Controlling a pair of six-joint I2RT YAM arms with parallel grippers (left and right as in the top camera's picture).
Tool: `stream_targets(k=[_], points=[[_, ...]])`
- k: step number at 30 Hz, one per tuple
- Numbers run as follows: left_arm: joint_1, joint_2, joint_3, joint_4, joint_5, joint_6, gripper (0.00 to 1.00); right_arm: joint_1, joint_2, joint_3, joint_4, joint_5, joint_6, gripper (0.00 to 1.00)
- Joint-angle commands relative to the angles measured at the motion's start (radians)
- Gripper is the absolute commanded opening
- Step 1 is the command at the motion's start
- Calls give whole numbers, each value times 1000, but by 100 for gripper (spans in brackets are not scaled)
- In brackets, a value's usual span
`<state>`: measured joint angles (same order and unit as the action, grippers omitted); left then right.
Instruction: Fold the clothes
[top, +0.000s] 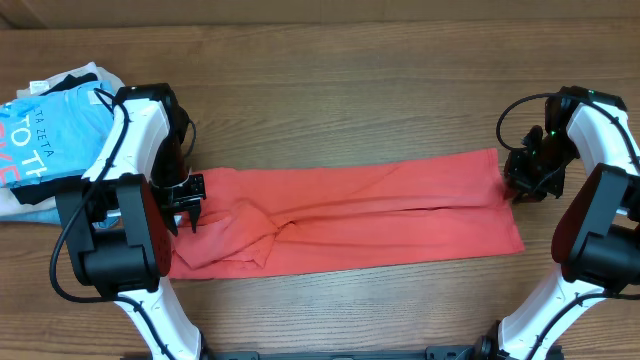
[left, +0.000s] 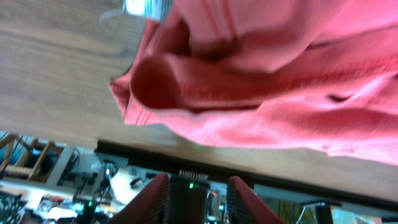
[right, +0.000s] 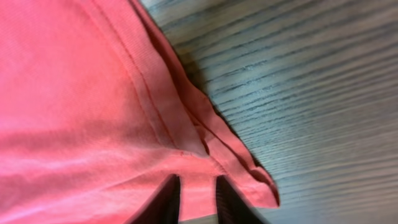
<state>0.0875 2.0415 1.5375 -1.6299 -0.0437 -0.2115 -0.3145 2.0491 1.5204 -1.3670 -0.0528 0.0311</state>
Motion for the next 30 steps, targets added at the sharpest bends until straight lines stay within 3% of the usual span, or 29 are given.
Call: stream_targets(k=[1,5,10,13,23,30], points=[[8,-22,-11,27,31,-14,38,-6,5,24,-5,7,4,28],[8,-22,-11,77,44,-22,38,-7,5,24,-25,7,6,34],[-6,-22,-12,136,90,-29,34,-8,5,24,-31,6,6,62],[-39,-22,-13,165,92,-29,34,-14,5,23,-29,-18,1,72],[-103,-22,-13,203,85,-36,29,-40,6,-81,62,-219,-181,74],[-103,-22,-13,203,85,-39,29,-40,6,-148,184,-195,-188,73]])
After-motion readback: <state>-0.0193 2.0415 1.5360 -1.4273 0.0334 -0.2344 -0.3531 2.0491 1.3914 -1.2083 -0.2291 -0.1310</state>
